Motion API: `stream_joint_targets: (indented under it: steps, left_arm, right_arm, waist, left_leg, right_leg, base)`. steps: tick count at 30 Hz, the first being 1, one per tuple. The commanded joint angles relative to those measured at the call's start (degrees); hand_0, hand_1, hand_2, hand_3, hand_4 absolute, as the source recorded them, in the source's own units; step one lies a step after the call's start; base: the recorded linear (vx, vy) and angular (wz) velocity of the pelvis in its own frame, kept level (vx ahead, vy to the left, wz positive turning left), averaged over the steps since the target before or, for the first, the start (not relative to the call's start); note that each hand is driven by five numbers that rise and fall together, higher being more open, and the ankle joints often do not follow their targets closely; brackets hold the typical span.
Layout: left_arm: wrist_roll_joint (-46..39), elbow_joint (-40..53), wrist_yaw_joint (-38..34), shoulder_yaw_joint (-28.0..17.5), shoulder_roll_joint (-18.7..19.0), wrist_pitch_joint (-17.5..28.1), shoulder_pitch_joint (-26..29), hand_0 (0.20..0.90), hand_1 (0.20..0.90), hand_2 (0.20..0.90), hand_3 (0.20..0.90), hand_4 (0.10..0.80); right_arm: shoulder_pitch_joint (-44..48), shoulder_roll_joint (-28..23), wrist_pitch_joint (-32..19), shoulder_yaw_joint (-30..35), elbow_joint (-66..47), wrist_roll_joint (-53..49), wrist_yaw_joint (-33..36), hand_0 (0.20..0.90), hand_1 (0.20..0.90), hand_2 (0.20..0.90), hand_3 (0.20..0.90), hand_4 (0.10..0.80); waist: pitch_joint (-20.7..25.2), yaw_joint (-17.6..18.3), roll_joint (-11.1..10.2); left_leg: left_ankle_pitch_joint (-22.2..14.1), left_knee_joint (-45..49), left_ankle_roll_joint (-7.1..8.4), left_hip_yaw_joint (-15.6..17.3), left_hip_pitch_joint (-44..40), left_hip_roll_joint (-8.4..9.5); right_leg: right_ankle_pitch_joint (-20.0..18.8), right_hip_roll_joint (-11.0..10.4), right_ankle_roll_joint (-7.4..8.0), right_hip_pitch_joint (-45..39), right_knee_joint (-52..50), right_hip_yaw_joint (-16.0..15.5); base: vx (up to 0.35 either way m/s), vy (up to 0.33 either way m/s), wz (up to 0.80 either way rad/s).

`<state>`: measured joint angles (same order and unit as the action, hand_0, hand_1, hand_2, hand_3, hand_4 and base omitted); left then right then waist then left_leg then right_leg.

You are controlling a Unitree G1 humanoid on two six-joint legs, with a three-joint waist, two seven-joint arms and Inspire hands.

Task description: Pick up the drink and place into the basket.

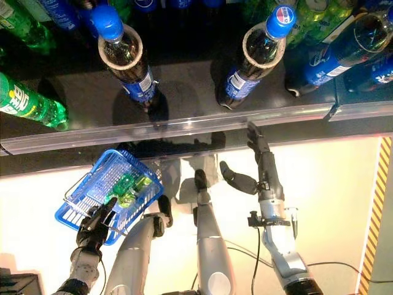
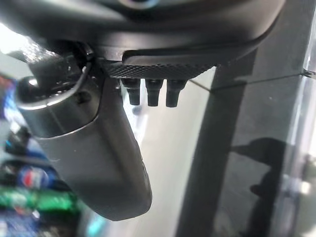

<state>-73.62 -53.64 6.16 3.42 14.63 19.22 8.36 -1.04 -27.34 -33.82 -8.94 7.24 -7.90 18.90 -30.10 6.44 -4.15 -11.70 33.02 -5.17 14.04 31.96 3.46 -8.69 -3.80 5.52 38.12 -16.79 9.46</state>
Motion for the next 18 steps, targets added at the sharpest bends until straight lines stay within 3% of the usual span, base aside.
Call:
stream_joint_targets:
  steps: [1, 5, 12, 18]
  left_arm:
    - [-1.56, 5.86, 6.88, -3.02, -1.28, 4.13, -4.71, 0.300, 0.300, 0.300, 0.200, 0.100]
    - [-1.72, 5.39, 7.47, -3.42, -1.33, 3.43, -5.61, 0.300, 0.300, 0.300, 0.200, 0.100]
    - [-1.65, 4.59, 7.84, -3.63, -0.89, 2.57, -6.83, 0.300, 0.300, 0.300, 0.200, 0.100]
    - [-1.21, 4.10, 6.75, -3.50, 0.35, 1.46, -6.93, 0.300, 0.300, 0.300, 0.200, 0.100]
  right_arm:
    - [-2.72, -2.88, -11.71, 6.59, -13.00, 1.73, 6.03, 0.900, 0.900, 0.900, 0.900, 0.800]
    - [-2.42, -3.48, -13.30, 7.47, -16.31, 4.35, 9.14, 0.900, 0.900, 0.900, 0.900, 0.800]
    - [-1.95, -4.21, -13.41, 7.23, -19.02, 3.47, 8.12, 0.900, 0.900, 0.900, 0.900, 0.800]
    - [0.20, -5.84, -10.10, 5.69, -20.09, 2.87, 8.58, 0.900, 0.900, 0.900, 0.900, 0.800]
  waist:
    - [1.18, 1.33, 2.86]
    - [1.38, 1.63, 3.12]
    - [1.36, 1.06, 3.03]
    - [0.86, -0.46, 2.93]
  left_leg:
    - [0.91, 0.61, 0.27, -6.68, 0.84, 3.27]
    - [0.94, 1.94, 0.28, -5.82, 0.39, 3.34]
    - [0.85, 3.61, 0.14, -5.28, 0.23, 3.36]
    - [0.97, 4.47, 0.01, -5.40, 0.43, 3.42]
  right_leg:
    - [8.68, 4.21, -2.22, -3.81, -5.50, -5.09]
    - [8.72, 4.07, -2.08, -5.10, -5.28, -4.44]
    - [8.40, 3.75, -1.77, -7.01, -4.39, -4.40]
    - [7.78, 3.53, -1.31, -9.12, -3.20, -5.08]
  base:
    - [0.032, 0.049, -0.11]
    - [0.058, 0.049, -0.11]
    - [0.050, 0.010, -0.01]
    - [0.066, -0.032, 0.01]
